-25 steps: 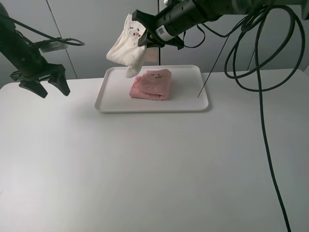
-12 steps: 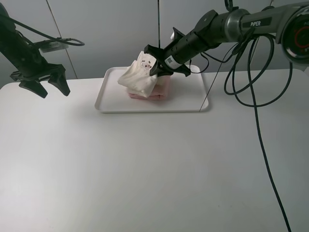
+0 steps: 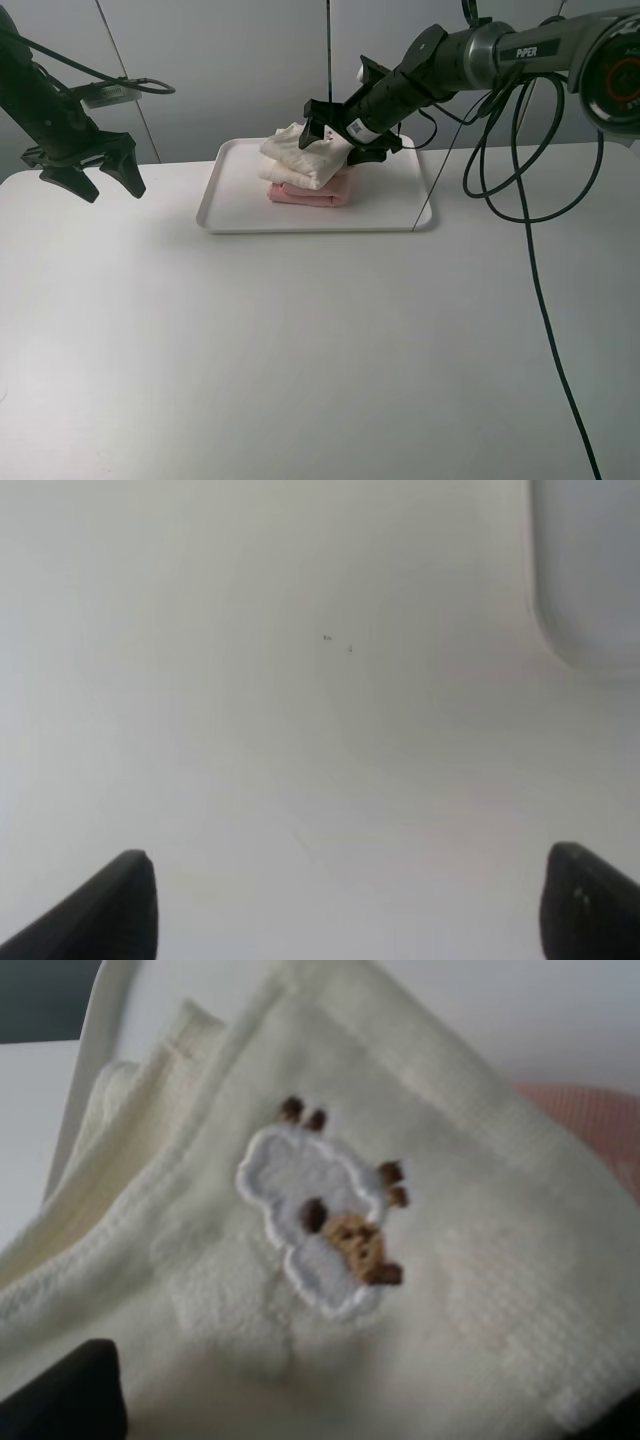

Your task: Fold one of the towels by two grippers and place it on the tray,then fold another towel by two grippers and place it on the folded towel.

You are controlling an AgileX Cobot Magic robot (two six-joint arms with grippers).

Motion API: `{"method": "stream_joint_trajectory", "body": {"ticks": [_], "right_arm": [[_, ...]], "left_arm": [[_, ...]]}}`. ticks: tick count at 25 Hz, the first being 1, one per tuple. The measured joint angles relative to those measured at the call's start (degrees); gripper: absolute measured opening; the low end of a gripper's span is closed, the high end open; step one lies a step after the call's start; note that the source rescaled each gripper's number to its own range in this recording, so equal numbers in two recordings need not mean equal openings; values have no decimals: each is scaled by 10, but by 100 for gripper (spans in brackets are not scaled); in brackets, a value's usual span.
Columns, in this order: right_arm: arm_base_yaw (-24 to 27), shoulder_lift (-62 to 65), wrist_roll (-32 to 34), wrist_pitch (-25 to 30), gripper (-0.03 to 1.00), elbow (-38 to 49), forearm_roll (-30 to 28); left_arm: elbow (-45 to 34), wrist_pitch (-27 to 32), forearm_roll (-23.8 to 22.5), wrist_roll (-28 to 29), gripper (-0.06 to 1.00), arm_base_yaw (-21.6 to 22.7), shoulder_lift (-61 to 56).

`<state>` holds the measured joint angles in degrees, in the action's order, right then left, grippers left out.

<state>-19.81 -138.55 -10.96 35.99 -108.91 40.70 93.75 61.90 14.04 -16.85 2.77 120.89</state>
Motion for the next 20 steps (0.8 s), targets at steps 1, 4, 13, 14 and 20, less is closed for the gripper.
{"method": "stream_joint_trajectory", "body": {"ticks": [1,4,13,14,20], "right_arm": [[0,2,0,8,98,0,-10],[0,21,2,28,100,0,-67],[0,154,72,110,100,5,-280],[0,169,79,116,100,19,-301],[0,331,137,22,100,287,-387]], "left_arm": [[0,0,0,0,98,0,0],[0,0,0,0,98,0,0],[-47,-47,0,-13,98,2,-59],[-67,-60,1,-14,98,4,-75],[-307,-192,8,-23,98,31,-241]]}}
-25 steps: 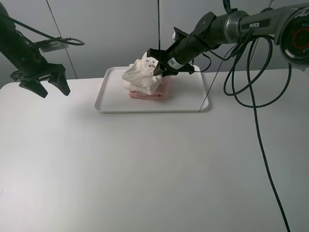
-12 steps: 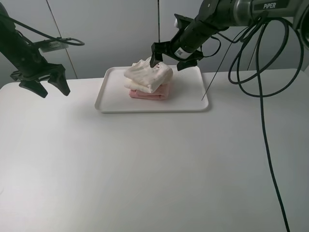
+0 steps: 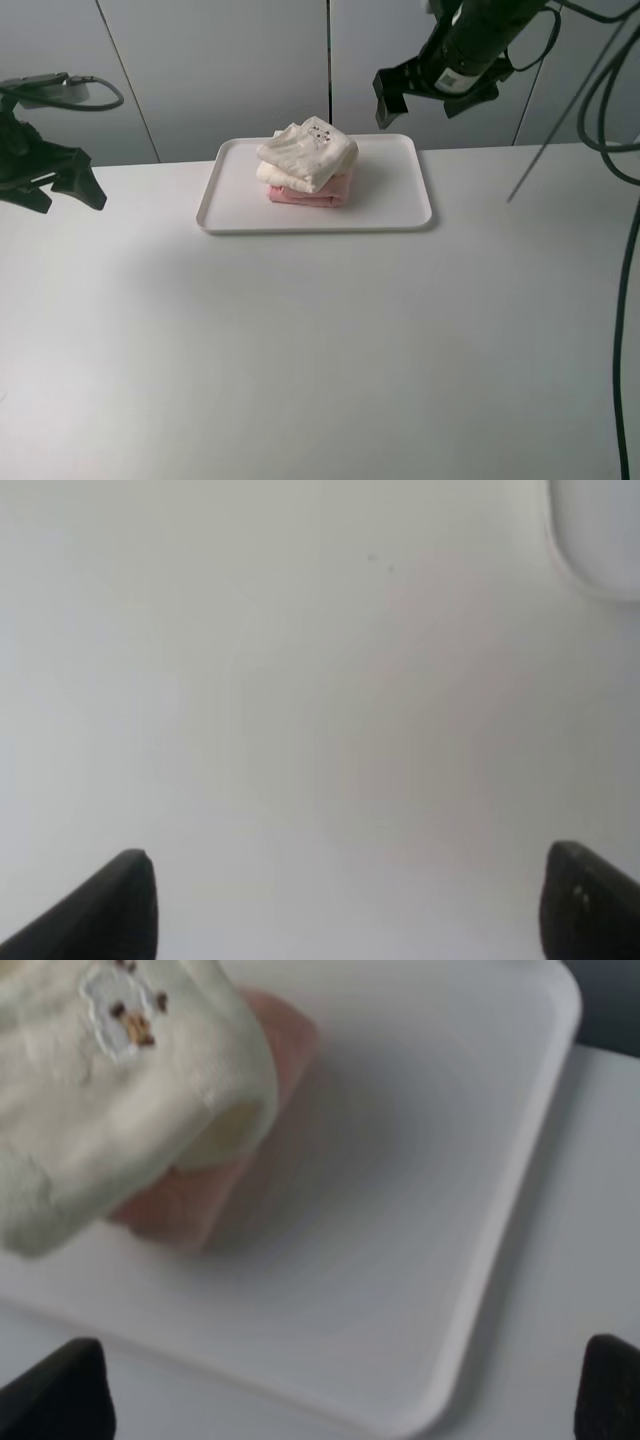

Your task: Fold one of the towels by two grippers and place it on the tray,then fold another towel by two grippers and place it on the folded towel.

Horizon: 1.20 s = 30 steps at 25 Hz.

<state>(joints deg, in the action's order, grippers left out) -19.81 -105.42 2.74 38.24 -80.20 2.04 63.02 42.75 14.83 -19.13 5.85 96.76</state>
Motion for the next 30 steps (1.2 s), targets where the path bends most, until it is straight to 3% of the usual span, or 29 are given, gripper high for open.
{"method": "stream_joint_trajectory", "body": {"ticks": [4,11,18,24,30], "right_arm": [[0,155,13,-34,100,182,-5],[0,380,53,19,100,335,-33],[0,614,78,138,100,405,-58],[0,771,78,280,100,413,-64],[0,905,64,307,100,435,-68]], "left_arm": [[-82,-42,12,1,98,3,-146],[-108,52,16,28,98,3,-319],[-156,127,11,36,98,3,-508],[-204,171,3,52,99,3,-648],[-234,212,2,64,99,3,-762]]}}
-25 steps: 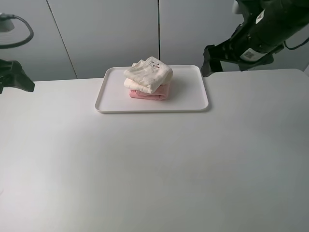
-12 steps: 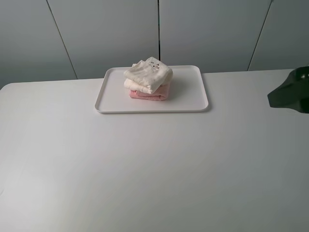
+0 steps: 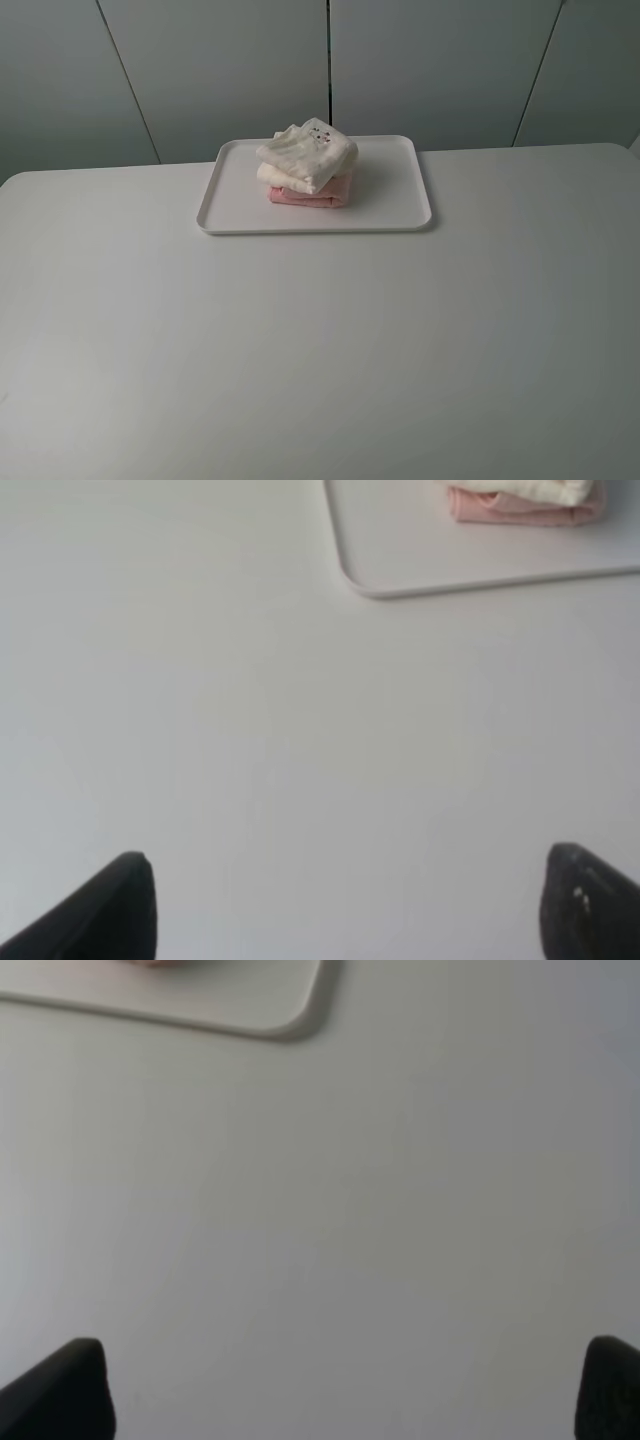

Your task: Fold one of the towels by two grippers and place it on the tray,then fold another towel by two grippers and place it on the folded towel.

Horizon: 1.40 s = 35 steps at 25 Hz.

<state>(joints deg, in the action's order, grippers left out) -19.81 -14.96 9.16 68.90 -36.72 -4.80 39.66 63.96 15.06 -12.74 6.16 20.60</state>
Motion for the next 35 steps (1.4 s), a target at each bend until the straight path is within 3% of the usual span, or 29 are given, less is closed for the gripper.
{"method": "stream_joint_trajectory", "body": {"ticks": [7,13,18,25,35], "right_arm": [[0,130,-43,-19,100,51,0],[0,148,-48,-53,100,72,25],[0,150,-53,-57,100,73,40],[0,150,-71,-58,100,73,56],[6,150,-72,-58,100,73,59]], "left_arm": [[-49,10,-2,14,99,0,-115],[-86,2,-3,17,99,0,-193],[-99,-15,-13,32,99,0,-203],[-100,-20,-81,108,99,0,-206],[-100,-20,-87,115,99,0,-206]]}}
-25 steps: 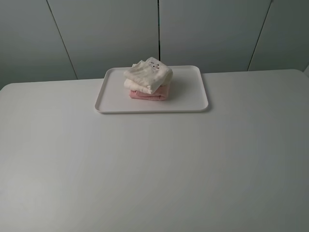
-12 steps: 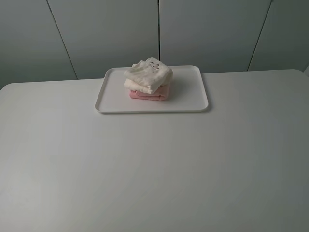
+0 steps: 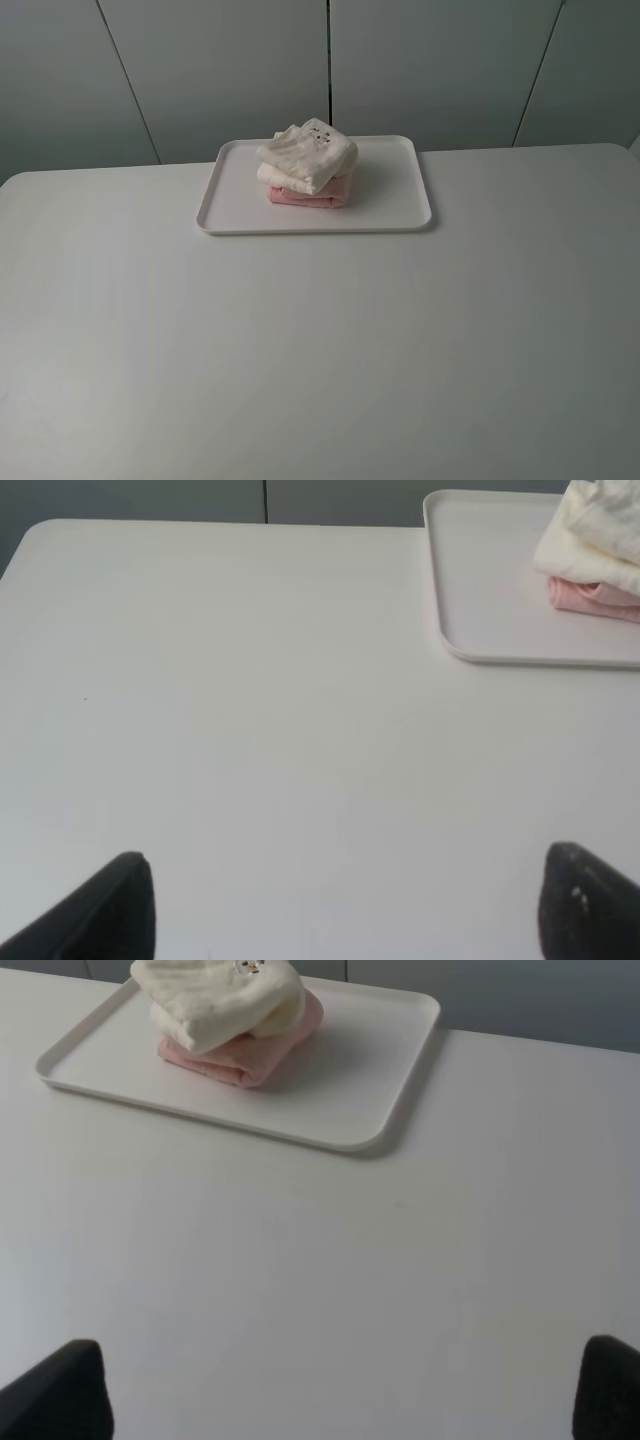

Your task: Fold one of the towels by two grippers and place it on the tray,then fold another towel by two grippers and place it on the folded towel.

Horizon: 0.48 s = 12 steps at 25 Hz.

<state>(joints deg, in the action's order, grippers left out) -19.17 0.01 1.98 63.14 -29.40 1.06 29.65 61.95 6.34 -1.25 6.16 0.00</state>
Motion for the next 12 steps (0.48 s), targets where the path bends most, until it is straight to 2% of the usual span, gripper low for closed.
{"method": "stream_joint_trajectory", "body": {"ticks": [2,7,10,12], "right_arm": [[25,0,-1,0,100,0,0],[148,0,-1,-1,100,0,0],[184,0,-2,-1,100,0,0],[186,0,-2,-1,100,0,0]], "left_arm": [[0,0,0,0,99,0,0],[0,0,0,-2,99,0,0],[0,0,0,-2,99,0,0],[0,0,0,-2,99,0,0]]}}
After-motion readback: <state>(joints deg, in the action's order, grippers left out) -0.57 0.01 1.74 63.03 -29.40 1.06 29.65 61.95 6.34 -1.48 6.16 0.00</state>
